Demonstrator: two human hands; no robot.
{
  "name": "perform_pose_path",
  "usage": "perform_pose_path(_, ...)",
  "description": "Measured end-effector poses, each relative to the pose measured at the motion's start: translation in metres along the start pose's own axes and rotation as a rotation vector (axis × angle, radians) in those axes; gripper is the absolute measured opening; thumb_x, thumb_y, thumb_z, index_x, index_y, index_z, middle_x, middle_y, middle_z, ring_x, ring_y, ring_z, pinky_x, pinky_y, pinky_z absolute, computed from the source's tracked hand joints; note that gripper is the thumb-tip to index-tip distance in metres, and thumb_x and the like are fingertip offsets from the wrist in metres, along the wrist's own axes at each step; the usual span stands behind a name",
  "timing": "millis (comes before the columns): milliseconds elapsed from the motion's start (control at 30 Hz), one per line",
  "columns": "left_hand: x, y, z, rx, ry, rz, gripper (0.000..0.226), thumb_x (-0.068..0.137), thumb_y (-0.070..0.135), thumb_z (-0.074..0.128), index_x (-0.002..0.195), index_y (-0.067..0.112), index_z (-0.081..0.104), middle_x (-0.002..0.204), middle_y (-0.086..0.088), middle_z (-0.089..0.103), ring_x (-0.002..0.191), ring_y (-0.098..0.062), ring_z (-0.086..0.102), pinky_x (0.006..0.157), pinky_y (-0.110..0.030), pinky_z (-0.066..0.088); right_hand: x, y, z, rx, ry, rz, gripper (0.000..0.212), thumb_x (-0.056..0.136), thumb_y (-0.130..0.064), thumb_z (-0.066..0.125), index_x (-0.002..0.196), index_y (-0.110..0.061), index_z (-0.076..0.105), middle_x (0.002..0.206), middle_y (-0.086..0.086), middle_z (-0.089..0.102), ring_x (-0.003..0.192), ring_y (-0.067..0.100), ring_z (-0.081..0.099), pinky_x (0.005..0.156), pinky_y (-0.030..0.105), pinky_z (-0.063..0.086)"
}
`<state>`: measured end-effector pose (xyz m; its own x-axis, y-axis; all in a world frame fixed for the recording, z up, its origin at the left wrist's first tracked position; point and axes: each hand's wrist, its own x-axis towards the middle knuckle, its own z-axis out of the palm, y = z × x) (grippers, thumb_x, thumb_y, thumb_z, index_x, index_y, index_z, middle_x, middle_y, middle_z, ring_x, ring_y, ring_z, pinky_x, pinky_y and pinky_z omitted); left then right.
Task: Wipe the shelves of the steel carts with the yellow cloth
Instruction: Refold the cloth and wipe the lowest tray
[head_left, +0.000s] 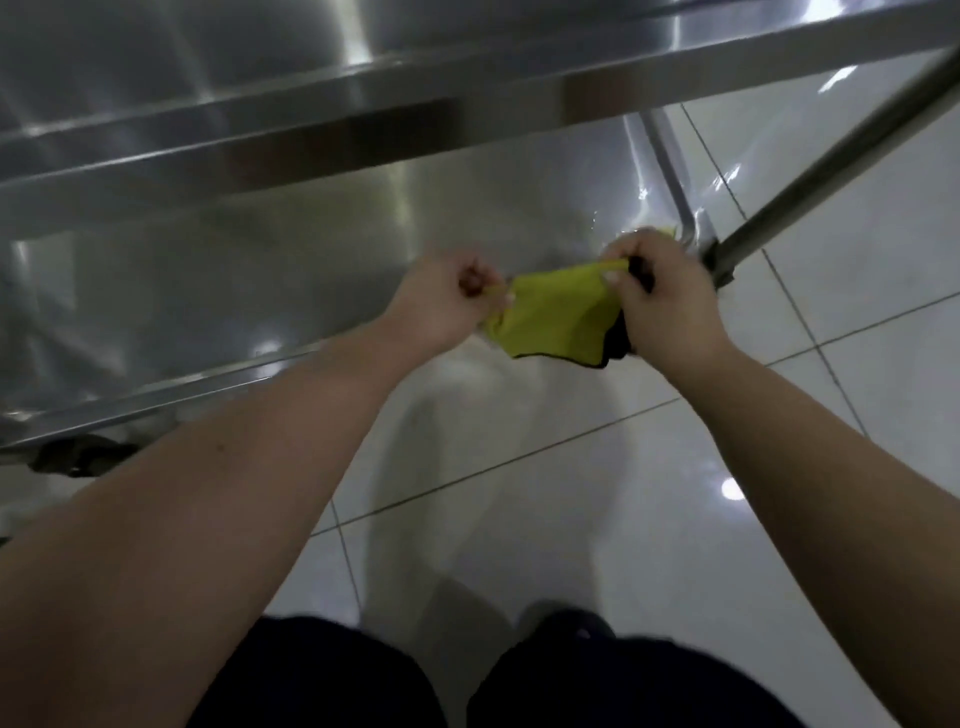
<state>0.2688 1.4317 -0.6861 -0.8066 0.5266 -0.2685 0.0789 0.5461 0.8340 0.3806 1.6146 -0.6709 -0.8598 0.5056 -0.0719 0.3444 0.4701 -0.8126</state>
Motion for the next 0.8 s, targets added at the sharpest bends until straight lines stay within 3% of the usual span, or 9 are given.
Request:
perform_pose_path(100, 0.043, 0.008, 0.011, -0.120, 0.199, 0.005, 0.009, 0.083, 0.021, 0.074, 0.086, 0.020, 0.065, 0.078, 0.005, 0.066, 0.070, -0.004, 0.060, 0.064, -0.013, 0.048, 0.056, 0.003, 0.003, 0.000, 0.140, -0.079, 0.015, 0.090, -0.008, 0.053, 0.102, -0.012, 0.062, 0.090, -0.010, 0.060, 0.087, 0.006, 0.056, 0.080, 0.013, 0.046)
perform_pose_path(167, 0.066, 0.004, 0.022, 0.019, 0.263, 0.051, 0.011, 0.089, 0.025, 0.066, 0.099, 0.020, 0.065, 0.094, 0.000, 0.068, 0.087, -0.013, 0.063, 0.078, -0.024, 0.052, 0.089, 0.014, 0.018, -0.180, 0.157, -0.065, 0.029, 0.094, -0.016, 0.051, 0.121, -0.015, 0.059, 0.121, 0.005, 0.058, 0.114, 0.015, 0.053, 0.099, 0.029, 0.043)
perform_pose_path(233, 0.079, -0.011, 0.029, 0.289, 0.271, 0.057, 0.025, 0.095, 0.027, 0.053, 0.119, 0.024, 0.059, 0.119, -0.003, 0.064, 0.110, -0.023, 0.058, 0.096, -0.036, 0.046, 0.099, 0.028, 0.044, -0.519, 0.093, 0.043, 0.051, 0.099, -0.031, 0.044, 0.149, -0.026, 0.034, 0.157, 0.013, 0.025, 0.143, 0.037, 0.022, 0.113, 0.045, 0.026)
perform_pose_path(267, 0.082, -0.021, 0.031, 0.441, 0.282, 0.042, 0.032, 0.096, 0.027, 0.048, 0.128, 0.026, 0.055, 0.131, -0.003, 0.057, 0.121, -0.027, 0.052, 0.103, -0.040, 0.039, 0.094, 0.033, 0.059, -0.608, 0.051, 0.043, 0.056, 0.100, -0.036, 0.040, 0.153, -0.029, 0.022, 0.162, 0.011, 0.010, 0.146, 0.042, 0.007, 0.116, 0.050, 0.018)
perform_pose_path(367, 0.081, -0.051, 0.026, 0.740, 0.297, 0.003, 0.047, 0.099, 0.030, 0.037, 0.146, 0.026, 0.036, 0.156, -0.002, 0.031, 0.144, -0.027, 0.023, 0.113, -0.044, 0.019, 0.068, 0.044, 0.099, -0.695, -0.145, -0.111, 0.059, 0.101, -0.045, 0.031, 0.154, -0.034, 0.009, 0.164, 0.000, -0.007, 0.147, 0.041, -0.011, 0.118, 0.057, -0.002)
perform_pose_path(467, 0.079, -0.076, 0.020, 0.909, 0.202, -0.007, 0.053, 0.102, 0.037, 0.025, 0.153, 0.024, 0.018, 0.163, -0.002, 0.011, 0.149, -0.026, 0.003, 0.118, -0.047, 0.003, 0.064, 0.059, 0.110, -0.769, -0.263, -0.143, 0.062, 0.098, -0.060, 0.020, 0.151, -0.046, -0.009, 0.162, -0.015, -0.013, 0.148, 0.034, -0.014, 0.115, 0.059, -0.010)
perform_pose_path(600, 0.082, -0.091, 0.016, 0.989, 0.204, 0.058, 0.054, 0.102, 0.040, 0.021, 0.153, 0.026, 0.018, 0.161, -0.001, 0.017, 0.149, -0.024, 0.011, 0.117, -0.050, -0.010, 0.101, 0.086, 0.076, -0.806, -0.253, -0.141, 0.062, 0.095, -0.066, 0.021, 0.148, -0.053, -0.008, 0.160, -0.021, -0.010, 0.148, 0.036, -0.012, 0.115, 0.058, -0.009)
perform_pose_path(800, 0.080, -0.097, 0.020, 0.908, 0.274, 0.119, 0.054, 0.100, 0.039, 0.020, 0.151, 0.026, 0.029, 0.158, -0.001, 0.027, 0.147, -0.022, 0.019, 0.119, -0.048, -0.004, 0.149, 0.121, 0.028, -0.892, -0.135, 0.209, 0.066, 0.087, -0.078, 0.008, 0.145, -0.055, -0.014, 0.161, -0.013, -0.018, 0.141, 0.050, -0.021, 0.114, 0.060, -0.014)
